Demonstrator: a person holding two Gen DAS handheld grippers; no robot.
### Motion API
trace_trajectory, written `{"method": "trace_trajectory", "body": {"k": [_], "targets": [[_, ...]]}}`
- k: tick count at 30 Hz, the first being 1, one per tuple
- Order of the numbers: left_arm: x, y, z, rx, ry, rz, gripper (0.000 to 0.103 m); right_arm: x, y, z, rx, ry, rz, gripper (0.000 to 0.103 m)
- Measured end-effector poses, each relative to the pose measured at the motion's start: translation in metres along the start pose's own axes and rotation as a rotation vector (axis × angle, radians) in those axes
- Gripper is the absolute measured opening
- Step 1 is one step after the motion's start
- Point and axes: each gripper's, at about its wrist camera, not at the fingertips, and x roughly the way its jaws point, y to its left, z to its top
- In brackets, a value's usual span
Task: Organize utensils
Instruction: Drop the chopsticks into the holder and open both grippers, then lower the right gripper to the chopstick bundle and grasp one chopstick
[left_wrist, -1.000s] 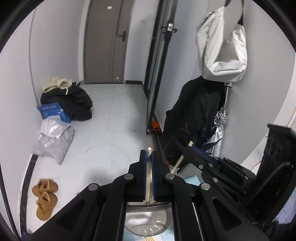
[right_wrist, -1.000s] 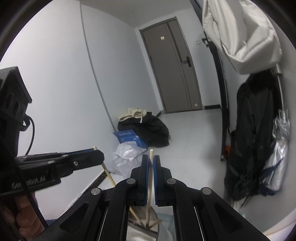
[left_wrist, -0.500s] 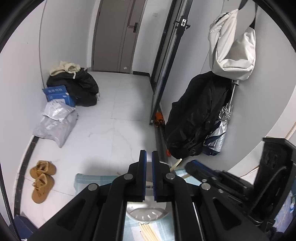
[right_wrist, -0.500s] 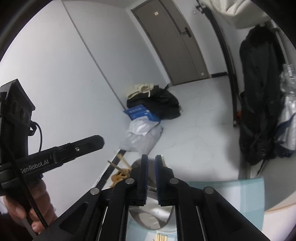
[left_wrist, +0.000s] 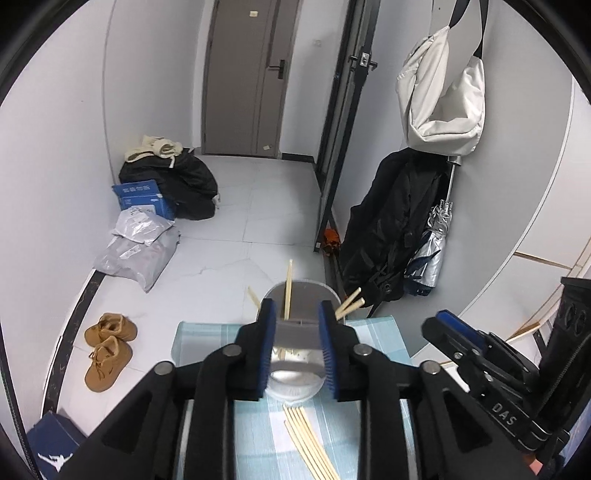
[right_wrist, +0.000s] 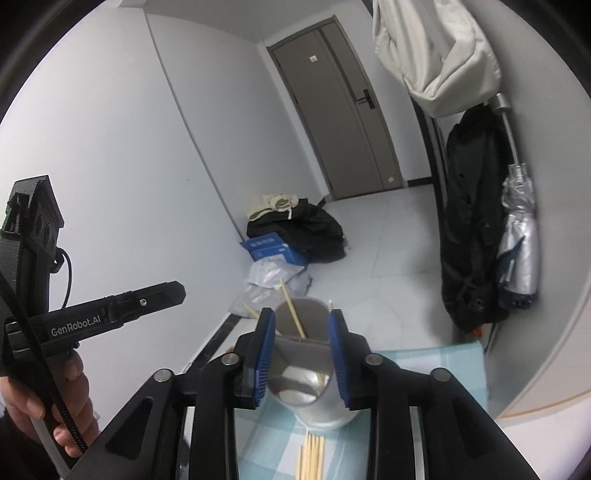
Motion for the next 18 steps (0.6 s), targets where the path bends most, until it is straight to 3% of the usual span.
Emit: {"method": "trace_trajectory", "body": {"k": [2, 4, 6, 9, 11, 15, 18], "targets": [[-0.007, -0.001, -0.008, -0.004, -0.01, 0.002, 0.029, -0.011, 0.003, -0.006, -0.002, -0.006, -0.006, 0.039], [-0.013, -0.001, -0.017, -0.017, -0.024, 0.007, 0.044, -0.019, 0.006, -0.014, -0.012, -0.009, -0.01, 0.042], [-0.018, 0.002, -0.027, -0.038, -0.053, 0.024, 0.072, -0.03, 0.009, -0.026, -0.028, -0.015, -0.019, 0.046], [-0.022, 0.007, -0.047, -0.073, -0.115, 0.073, 0.09, -0.04, 0.008, -0.043, -0.033, -0.023, -0.038, 0.058], [-0.019, 0.011, -0.062, -0.089, -0.133, 0.103, 0.093, -0.045, 0.006, -0.06, -0.029, -0.018, -0.074, 0.067], [0.002, 0.013, -0.094, -0.069, -0.136, 0.158, 0.099, -0.041, 0.002, -0.094, -0.068, 0.025, -0.131, 0.071], [0.018, 0.014, -0.11, -0.033, -0.107, 0.144, 0.099, -0.03, -0.002, -0.111, -0.089, 0.089, -0.164, 0.071]]}}
